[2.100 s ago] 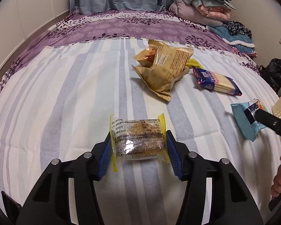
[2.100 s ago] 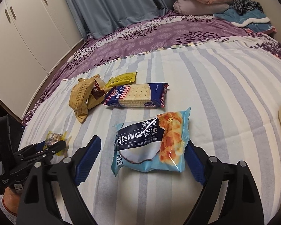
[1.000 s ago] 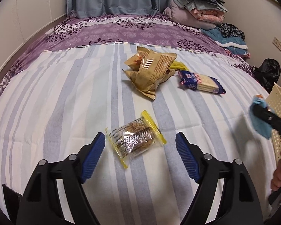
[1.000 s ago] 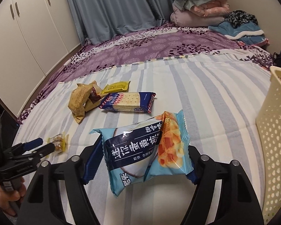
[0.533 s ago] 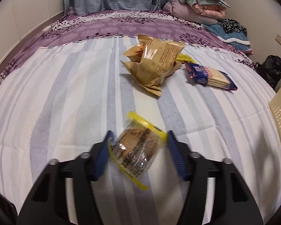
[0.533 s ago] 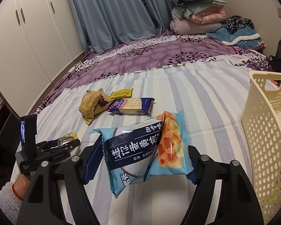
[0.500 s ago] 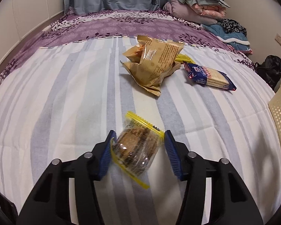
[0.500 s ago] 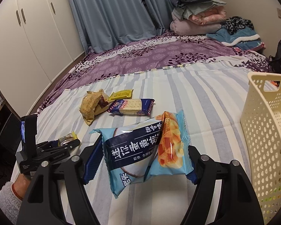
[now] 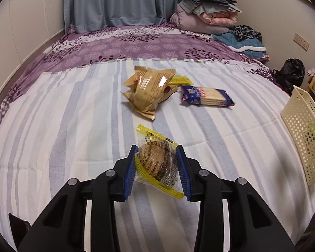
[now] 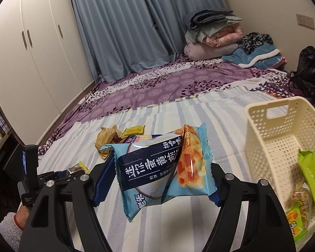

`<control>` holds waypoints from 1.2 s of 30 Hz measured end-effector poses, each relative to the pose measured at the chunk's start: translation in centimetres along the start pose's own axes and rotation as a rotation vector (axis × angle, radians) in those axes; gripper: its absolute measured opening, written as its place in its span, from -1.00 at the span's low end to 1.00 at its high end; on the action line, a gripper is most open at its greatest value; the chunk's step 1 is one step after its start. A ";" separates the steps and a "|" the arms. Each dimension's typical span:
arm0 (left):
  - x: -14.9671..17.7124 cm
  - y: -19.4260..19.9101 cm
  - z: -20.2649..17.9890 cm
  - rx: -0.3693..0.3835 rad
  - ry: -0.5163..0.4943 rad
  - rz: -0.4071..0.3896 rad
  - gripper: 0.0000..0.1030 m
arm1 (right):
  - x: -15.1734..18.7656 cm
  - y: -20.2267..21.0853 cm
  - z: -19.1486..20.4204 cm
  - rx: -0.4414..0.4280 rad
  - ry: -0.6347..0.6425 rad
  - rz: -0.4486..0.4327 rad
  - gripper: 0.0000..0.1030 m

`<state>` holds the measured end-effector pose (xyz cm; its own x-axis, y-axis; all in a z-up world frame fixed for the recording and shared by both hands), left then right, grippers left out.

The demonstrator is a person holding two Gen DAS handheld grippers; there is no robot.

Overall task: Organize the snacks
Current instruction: 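Carry the biscuit bag into the basket and open the right tool while the left tool carries the cookie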

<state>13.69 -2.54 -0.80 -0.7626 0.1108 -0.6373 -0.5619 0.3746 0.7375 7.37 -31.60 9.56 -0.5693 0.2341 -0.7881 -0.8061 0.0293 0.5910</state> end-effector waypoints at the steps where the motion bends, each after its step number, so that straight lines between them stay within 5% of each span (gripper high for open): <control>1: -0.2 0.3 -0.5 0.005 -0.007 -0.005 -0.27 | -0.2 0.5 -0.7 0.009 -0.010 -0.010 0.42; 11: -2.7 2.6 -7.8 0.090 -0.111 -0.047 -0.27 | -0.7 4.7 -8.9 0.120 -0.110 -0.077 0.42; 22: -4.1 3.2 -15.8 0.175 -0.225 -0.053 -0.27 | 2.4 6.9 -17.8 0.260 -0.228 -0.062 0.47; 27: -4.3 3.0 -19.5 0.218 -0.272 -0.044 -0.27 | 3.5 7.6 -19.7 0.276 -0.271 -0.066 0.71; 36: -4.2 2.5 -26.4 0.302 -0.365 -0.022 -0.27 | 4.5 9.3 -22.3 0.301 -0.323 -0.099 0.71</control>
<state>7.02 -26.38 9.66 -0.5591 0.3956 -0.7286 -0.4173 0.6251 0.6596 -6.23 -51.95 7.68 -0.3735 0.5055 -0.7778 -0.7442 0.3373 0.5765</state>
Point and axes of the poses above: each gripper's, at about its wrist camera, not at the fingertips, and y roughly against the way its jaws point, z to its left, x to its underside, the point moved 10 cm from there along -y, roughly the way its jaws point, and after that the axes turned 11 degrees about x, right-handed, at the moved point
